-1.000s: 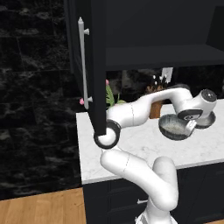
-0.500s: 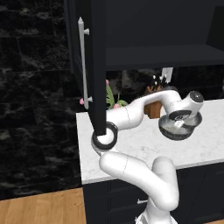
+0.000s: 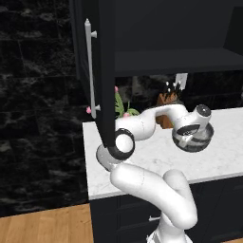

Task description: Pick up the bowls on the counter and stack them on top of one another in the open cabinet. Place the smaller bowl on top of the larger bowl.

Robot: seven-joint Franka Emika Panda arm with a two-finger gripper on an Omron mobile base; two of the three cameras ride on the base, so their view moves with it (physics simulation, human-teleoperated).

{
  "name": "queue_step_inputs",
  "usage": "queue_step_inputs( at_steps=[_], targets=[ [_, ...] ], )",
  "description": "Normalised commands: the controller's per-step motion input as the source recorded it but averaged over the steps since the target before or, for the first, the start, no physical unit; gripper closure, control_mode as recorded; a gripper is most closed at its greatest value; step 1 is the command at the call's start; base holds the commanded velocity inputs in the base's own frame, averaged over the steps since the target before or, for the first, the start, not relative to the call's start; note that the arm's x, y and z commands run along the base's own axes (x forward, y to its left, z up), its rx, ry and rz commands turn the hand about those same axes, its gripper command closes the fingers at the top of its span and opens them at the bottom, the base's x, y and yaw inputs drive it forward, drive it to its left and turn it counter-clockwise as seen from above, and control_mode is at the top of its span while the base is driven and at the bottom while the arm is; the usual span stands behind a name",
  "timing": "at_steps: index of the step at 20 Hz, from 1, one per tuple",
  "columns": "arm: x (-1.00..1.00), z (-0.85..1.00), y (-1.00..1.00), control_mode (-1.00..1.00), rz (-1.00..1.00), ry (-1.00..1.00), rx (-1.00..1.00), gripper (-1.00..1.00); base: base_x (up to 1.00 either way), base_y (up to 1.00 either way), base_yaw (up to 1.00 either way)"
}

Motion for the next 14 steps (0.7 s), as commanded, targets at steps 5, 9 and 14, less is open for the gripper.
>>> queue_step_inputs(
  at_steps=[5, 9, 14],
  targets=[
    [0.28, 0.00, 0.09, -1.00, -0.01, 0.03, 0.02, 1.00, 0.00, 0.00, 0.00],
    [0.40, -0.10, 0.01, -1.00, 0.00, 0.03, 0.04, 1.00, 0.00, 0.00, 0.00],
    [0.20, 0.00, 0.00, -1.00, 0.00, 0.03, 0.06, -1.00, 0.00, 0.00, 0.00]
  ],
)
